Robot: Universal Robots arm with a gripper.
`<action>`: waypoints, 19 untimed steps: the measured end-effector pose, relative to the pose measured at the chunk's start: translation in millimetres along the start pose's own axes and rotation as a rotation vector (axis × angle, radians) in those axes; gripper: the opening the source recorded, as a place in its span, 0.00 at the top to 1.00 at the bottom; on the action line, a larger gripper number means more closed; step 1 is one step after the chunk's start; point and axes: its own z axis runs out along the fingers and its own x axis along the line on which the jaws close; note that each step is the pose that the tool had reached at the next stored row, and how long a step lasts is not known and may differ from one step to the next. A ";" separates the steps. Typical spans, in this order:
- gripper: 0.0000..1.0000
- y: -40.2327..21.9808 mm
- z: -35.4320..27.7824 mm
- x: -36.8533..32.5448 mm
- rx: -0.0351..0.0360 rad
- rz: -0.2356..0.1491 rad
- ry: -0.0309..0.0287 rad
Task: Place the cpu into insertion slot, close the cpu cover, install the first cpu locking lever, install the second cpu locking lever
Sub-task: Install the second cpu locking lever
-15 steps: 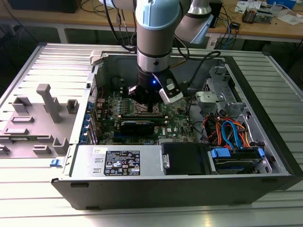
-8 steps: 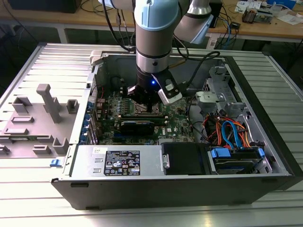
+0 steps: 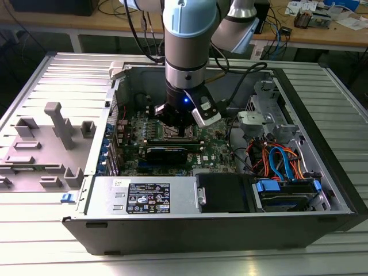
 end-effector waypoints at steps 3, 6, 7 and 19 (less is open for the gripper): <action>0.89 -1.0 -0.1 0.1 -0.0004 0.000 0.0030; 0.89 -3.0 -0.3 0.2 -0.0020 0.002 0.0169; 0.89 -3.3 -0.3 0.2 -0.0027 0.002 0.0215; 0.89 -5.0 1.5 6.2 -0.0046 0.003 0.0331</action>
